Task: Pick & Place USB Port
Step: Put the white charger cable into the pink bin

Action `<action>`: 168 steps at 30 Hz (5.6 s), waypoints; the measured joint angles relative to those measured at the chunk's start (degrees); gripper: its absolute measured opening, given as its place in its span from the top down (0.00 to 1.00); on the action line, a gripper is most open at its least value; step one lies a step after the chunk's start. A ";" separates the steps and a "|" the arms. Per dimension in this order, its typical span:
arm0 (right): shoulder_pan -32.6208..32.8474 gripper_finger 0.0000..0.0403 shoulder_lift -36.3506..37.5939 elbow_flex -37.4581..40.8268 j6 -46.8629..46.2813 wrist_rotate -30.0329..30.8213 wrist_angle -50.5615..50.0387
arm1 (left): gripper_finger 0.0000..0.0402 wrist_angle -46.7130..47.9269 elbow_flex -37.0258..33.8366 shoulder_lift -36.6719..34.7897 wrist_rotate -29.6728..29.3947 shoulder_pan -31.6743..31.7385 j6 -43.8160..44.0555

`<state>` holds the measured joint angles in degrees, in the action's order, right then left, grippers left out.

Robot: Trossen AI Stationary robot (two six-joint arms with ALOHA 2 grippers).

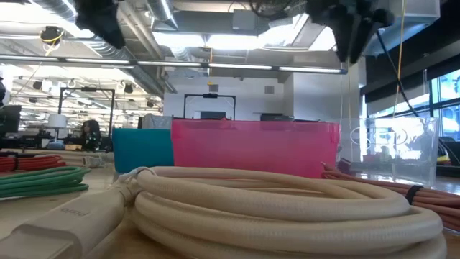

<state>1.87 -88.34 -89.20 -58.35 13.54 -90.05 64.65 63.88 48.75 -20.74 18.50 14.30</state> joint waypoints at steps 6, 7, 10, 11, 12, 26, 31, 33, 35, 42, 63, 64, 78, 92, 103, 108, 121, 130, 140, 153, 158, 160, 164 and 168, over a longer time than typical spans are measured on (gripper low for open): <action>3.49 0.61 3.08 2.33 -6.31 -1.15 0.02 | 0.65 9.48 0.02 -0.54 -2.31 -0.02 4.25; 3.80 0.61 3.13 2.39 -6.95 -1.15 -0.07 | 0.65 12.43 0.02 -0.41 -2.55 -0.02 4.31; 4.00 0.61 3.09 2.42 -7.21 -1.09 0.04 | 0.65 19.24 0.02 0.37 -3.38 0.00 4.20; 4.00 0.61 3.09 2.41 -7.21 -0.87 0.06 | 0.65 20.46 0.02 0.63 -3.25 0.02 3.30; 4.00 0.61 3.09 2.42 -7.19 -0.59 0.05 | 0.65 21.11 0.02 0.76 -2.74 0.02 2.37; 4.00 0.61 3.06 2.42 -2.23 2.53 0.03 | 0.65 10.88 -12.45 2.47 10.81 -0.02 -11.51; 4.00 0.61 3.04 2.40 -0.79 2.54 0.05 | 0.65 3.69 -20.19 3.39 13.99 0.25 -11.73; 4.00 0.61 3.04 2.42 0.24 2.54 0.10 | 0.65 -2.20 -19.63 3.98 14.26 0.46 -12.01; 4.00 0.61 3.03 2.42 0.53 2.56 0.24 | 0.65 -4.39 -20.14 5.25 14.66 1.08 -10.31; 4.00 0.61 3.02 2.42 0.51 3.37 0.25 | 0.65 -4.97 -21.86 11.47 21.68 4.94 -3.01; 4.00 0.61 3.00 2.39 0.51 3.37 0.45 | 0.65 -13.06 -22.27 29.96 24.41 12.79 3.99; 4.00 0.61 3.00 2.39 0.51 3.37 0.44 | 0.65 -13.54 -22.27 30.62 24.73 12.87 4.01; 4.00 0.61 3.00 2.39 0.53 4.00 0.40 | 0.67 -16.09 -22.01 38.76 23.49 12.83 3.96; 4.00 0.61 3.00 2.39 3.08 4.22 0.35 | 0.97 -5.82 -22.29 30.36 19.19 12.79 3.90; 4.00 0.61 3.00 2.39 3.55 4.87 0.45 | 0.97 -3.10 -15.33 9.79 17.88 12.87 12.72; 4.00 0.61 3.00 2.39 3.55 4.88 0.44 | 0.97 -11.23 -11.51 1.91 19.29 12.85 17.56; 4.00 0.61 3.00 2.39 3.84 4.88 0.43 | 0.97 -62.13 -11.34 0.85 40.82 10.03 19.33; 3.61 0.61 3.00 2.39 6.70 7.18 -0.02 | 0.97 -66.01 -6.50 11.75 52.61 3.60 15.92; 0.77 0.61 8.97 2.35 4.60 18.52 -0.01 | 0.97 -43.35 8.21 23.85 49.45 -5.84 -5.80; -4.40 0.61 16.81 2.35 5.32 20.88 0.02 | 0.97 -33.74 12.39 37.57 43.00 -9.37 -20.91; -5.23 0.61 16.96 2.35 6.57 22.22 0.05 | 0.97 -28.51 12.49 40.64 35.64 -10.83 -28.74; -5.56 0.61 16.88 2.35 7.37 22.81 0.03 | 0.97 -26.73 13.63 41.75 35.08 -11.37 -31.10; -6.22 0.61 16.71 2.35 7.87 23.90 0.09 | 0.97 -24.07 17.52 44.72 31.97 -12.85 -35.79; -7.00 0.61 16.70 2.35 8.05 24.02 0.14 | 0.97 -20.23 22.37 48.69 28.56 -14.43 -41.93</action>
<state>-5.13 -71.64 -86.85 -50.30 37.55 -89.91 44.42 86.25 97.44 7.82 4.07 -27.63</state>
